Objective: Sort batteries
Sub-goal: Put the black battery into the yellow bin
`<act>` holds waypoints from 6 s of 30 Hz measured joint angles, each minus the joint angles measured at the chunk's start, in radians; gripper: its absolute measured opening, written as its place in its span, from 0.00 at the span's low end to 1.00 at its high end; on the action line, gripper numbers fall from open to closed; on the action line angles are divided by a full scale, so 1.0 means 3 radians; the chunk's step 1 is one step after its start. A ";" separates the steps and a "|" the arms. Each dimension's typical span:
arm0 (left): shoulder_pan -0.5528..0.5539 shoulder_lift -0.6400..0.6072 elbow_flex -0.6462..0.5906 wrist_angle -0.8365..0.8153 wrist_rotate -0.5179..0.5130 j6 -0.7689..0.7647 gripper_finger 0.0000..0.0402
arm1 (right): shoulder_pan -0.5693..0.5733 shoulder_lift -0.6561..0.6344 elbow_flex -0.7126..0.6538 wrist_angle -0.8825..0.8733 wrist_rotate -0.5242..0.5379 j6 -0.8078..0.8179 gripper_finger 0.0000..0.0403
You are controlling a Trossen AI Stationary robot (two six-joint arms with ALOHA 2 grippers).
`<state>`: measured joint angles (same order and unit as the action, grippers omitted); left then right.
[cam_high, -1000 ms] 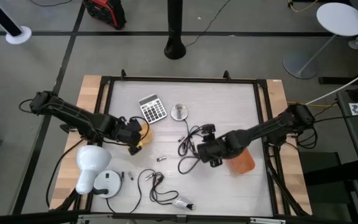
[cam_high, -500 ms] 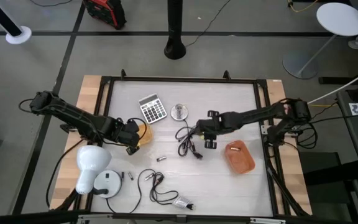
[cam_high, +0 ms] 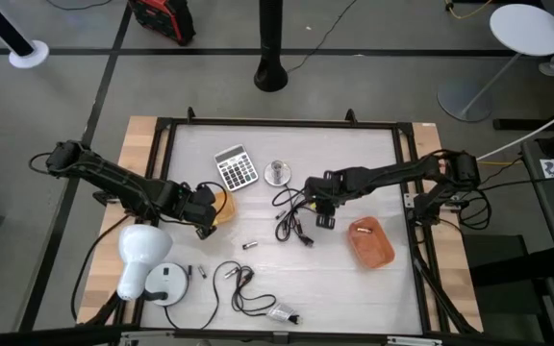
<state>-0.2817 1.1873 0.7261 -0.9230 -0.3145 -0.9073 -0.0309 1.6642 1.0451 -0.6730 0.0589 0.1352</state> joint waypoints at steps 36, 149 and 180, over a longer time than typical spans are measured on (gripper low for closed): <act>0.0000 0.0003 0.0004 0.0172 -0.0005 -0.0005 0.29 | -0.0008 0.0351 0.0000 0.0109 0.0210 0.0202 0.33; 0.0000 0.0000 0.0001 0.0174 -0.0008 0.0044 0.29 | 0.0279 0.0343 -0.0080 -0.0094 0.0091 0.1020 0.33; 0.0000 0.0000 0.0001 0.0176 -0.0008 -0.0033 0.29 | 0.0276 0.0365 0.0078 -0.0119 0.0001 0.0781 0.05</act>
<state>-0.2817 1.1873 0.7265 -0.8701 -0.3168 -0.9171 0.0521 1.7737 1.0685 -0.7087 0.0593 0.3694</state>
